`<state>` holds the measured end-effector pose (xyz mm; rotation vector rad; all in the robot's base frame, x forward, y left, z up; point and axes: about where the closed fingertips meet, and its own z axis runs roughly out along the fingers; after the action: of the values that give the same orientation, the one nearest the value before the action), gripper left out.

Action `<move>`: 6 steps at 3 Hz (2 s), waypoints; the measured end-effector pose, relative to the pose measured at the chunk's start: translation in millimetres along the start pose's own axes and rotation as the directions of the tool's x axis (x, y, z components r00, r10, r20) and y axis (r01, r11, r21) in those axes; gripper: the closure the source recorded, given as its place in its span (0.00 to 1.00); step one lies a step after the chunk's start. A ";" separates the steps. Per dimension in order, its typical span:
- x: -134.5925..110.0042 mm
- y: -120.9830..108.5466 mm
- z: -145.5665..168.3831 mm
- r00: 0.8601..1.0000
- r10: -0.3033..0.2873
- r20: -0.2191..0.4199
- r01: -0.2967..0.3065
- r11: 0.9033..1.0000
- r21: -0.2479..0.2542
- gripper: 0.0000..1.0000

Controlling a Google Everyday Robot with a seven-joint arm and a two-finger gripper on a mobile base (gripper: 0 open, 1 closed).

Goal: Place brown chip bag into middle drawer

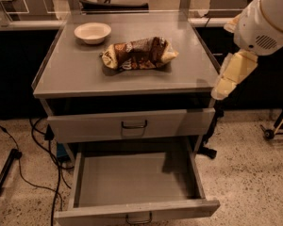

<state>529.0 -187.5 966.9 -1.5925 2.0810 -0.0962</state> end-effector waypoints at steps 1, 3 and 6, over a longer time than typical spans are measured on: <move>-24.4 -30.6 19.4 0.997 -0.018 0.070 0.016 0.999 0.035 0.00; -25.9 -37.8 26.5 0.995 -0.012 0.098 0.006 0.998 0.066 0.00; -76.9 -85.8 80.4 0.974 -0.053 0.218 0.025 0.992 0.127 0.00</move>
Offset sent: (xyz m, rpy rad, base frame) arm 0.0344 0.0161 0.0020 0.0420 -0.0491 0.0260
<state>653.5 -123.5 954.9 -1.4978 1.8380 -0.0572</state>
